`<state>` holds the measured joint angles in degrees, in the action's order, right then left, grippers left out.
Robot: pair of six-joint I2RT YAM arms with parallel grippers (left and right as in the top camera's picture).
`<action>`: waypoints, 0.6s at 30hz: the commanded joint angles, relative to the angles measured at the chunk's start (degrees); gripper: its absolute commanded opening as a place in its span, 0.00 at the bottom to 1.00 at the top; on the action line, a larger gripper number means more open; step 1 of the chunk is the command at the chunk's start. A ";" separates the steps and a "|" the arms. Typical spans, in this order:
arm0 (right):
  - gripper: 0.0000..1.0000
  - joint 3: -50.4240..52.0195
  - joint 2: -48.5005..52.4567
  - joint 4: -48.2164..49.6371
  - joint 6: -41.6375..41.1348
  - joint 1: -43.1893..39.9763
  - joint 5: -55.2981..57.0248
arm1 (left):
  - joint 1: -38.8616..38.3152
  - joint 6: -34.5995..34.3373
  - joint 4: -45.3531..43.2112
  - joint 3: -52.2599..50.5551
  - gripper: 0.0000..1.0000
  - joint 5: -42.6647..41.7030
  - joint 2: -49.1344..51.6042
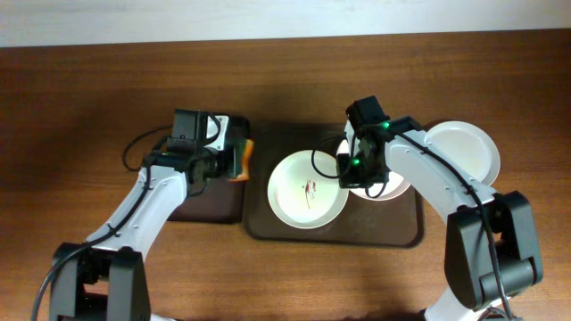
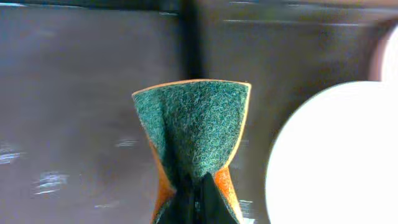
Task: Clean dirty plates on tray and stack at the side
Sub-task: 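Scrub the held plate with the sponge in the left gripper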
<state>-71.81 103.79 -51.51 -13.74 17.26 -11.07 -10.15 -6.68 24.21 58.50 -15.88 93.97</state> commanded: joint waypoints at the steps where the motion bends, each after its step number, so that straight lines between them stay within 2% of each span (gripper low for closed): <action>1: 0.04 0.57 -0.13 -0.13 -0.26 0.04 -0.55 | -2.19 -7.08 -2.10 0.26 0.00 -15.08 0.59; 6: 0.04 0.57 -0.13 -0.44 -0.28 0.04 -1.05 | -8.52 -18.03 -5.99 0.26 0.00 -17.03 4.52; 12: 0.04 4.52 2.03 1.38 -3.28 0.57 -3.41 | -14.40 -20.98 -10.56 0.26 0.00 -18.99 8.63; 18: 0.04 5.29 2.03 1.84 -3.30 3.39 -3.91 | -15.47 -21.18 -10.05 0.26 0.00 -19.10 9.88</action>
<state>-66.94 105.45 -50.17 -16.51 18.85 -14.11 -25.45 -27.07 14.11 58.50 -33.28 102.87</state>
